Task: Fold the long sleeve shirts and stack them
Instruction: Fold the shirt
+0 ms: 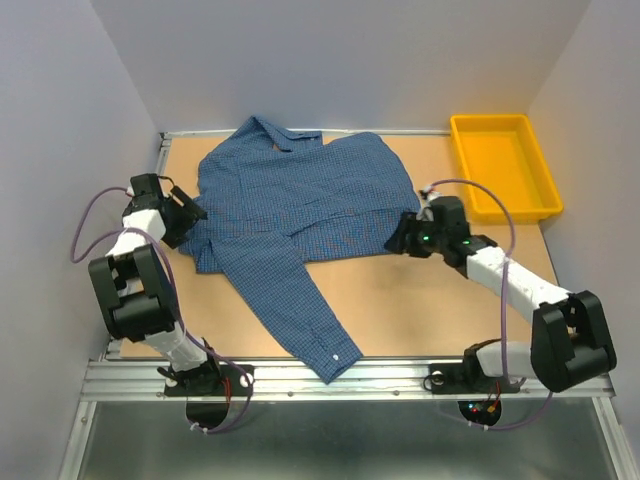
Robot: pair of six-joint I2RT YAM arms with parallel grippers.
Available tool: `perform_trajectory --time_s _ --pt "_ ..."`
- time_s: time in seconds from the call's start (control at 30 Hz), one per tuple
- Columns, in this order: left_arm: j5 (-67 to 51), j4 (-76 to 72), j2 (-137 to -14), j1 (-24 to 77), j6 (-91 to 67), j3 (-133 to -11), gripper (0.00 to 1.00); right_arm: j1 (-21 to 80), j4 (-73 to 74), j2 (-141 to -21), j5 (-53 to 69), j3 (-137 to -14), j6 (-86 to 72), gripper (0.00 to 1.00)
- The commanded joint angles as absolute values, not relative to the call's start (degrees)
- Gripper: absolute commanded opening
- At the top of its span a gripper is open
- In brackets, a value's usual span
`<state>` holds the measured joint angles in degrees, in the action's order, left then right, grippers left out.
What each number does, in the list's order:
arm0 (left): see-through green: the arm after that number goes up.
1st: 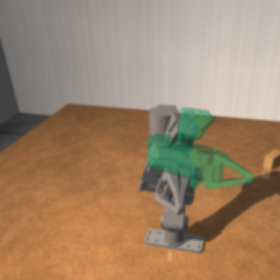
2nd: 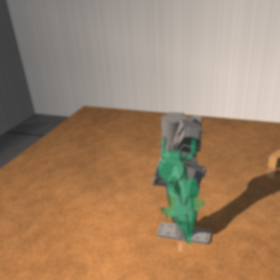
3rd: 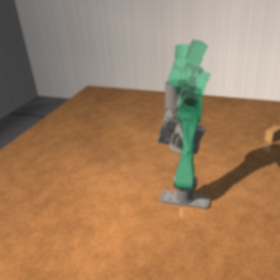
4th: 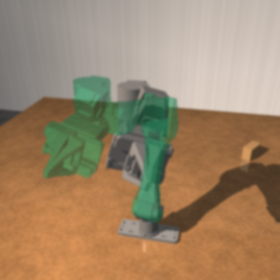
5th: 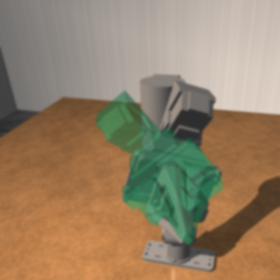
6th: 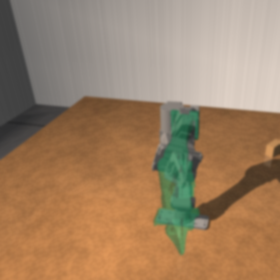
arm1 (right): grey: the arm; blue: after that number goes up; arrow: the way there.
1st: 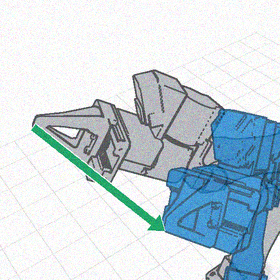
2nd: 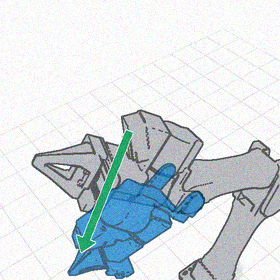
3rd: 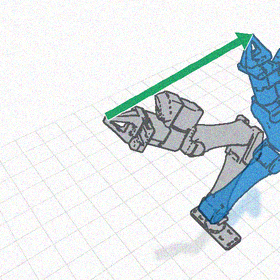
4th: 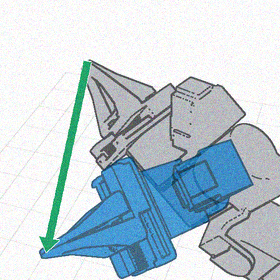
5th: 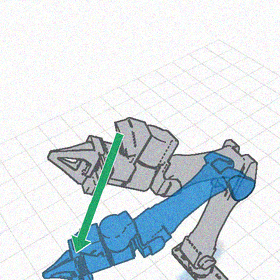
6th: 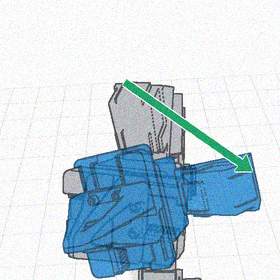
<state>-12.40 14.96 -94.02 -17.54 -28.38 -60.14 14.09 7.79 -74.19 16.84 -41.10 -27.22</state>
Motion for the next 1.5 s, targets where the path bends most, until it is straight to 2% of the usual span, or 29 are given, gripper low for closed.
perform_trajectory --time_s 0.0,0.13,0.2,0.33,0.7,1.0,1.07,1.1,1.17,1.2,1.23,1.33,1.47 --pt "-8.9 18.0 -82.8 -18.0 -25.7 -60.6 0.86 29.4 17.1 -73.3 11.7 -46.9 -15.0 0.57" --pt "-5.8 18.7 -76.3 -17.9 -24.5 -57.9 0.91 48.3 21.7 -76.7 5.3 -50.3 -12.2 0.59" --pt "-4.6 17.3 -73.0 -17.9 -23.8 -55.6 0.94 54.1 24.1 -80.1 3.0 -51.9 -11.3 0.59" --pt "-4.3 14.9 -69.5 -17.8 -23.8 -52.2 0.94 67.0 25.6 -85.8 -2.8 -55.3 -11.1 0.59" --pt "-3.0 7.6 -60.6 -15.6 -21.7 -43.0 0.94 77.9 27.8 -96.4 -3.5 -63.5 -10.8 0.56" --pt "-2.8 6.2 -61.7 -14.5 -21.9 -41.5 0.94 78.7 29.4 -102.1 -0.4 -64.7 -9.9 0.55" --pt "-2.6 5.8 -62.1 -14.6 -22.0 -41.6 0.94 78.7 29.7 -102.9 -0.4 -64.9 -9.8 0.48" --pt "-2.7 5.8 -62.1 -14.5 -22.0 -41.7 0.94 78.7 29.9 -103.2 -0.6 -65.2 -9.8 0.37" --pt "-2.6 5.9 -62.3 -14.5 -22.0 -41.7 0.94 78.7 30.7 -103.4 -1.7 -65.7 -9.6 0.23" --pt "-2.6 5.7 -62.4 -14.5 -21.9 -41.7 0.94 78.7 31.2 -103.3 -2.3 -66.4 -9.2 0.12" --pt "-2.6 5.6 -62.4 -14.5 -22.0 -41.7 0.94 78.7 32.4 -102.7 -4.4 -66.7 -9.0 0.08" --pt "-2.9 5.6 -62.7 -14.5 -22.1 -41.8 0.94 78.7 36.6 -101.5 -9.9 -68.7 -7.6 0.01" --pt "-3.3 5.6 -62.8 -14.5 -22.1 -41.8 0.94 75.9 40.9 -99.1 -17.2 -73.3 -4.8 0.01"
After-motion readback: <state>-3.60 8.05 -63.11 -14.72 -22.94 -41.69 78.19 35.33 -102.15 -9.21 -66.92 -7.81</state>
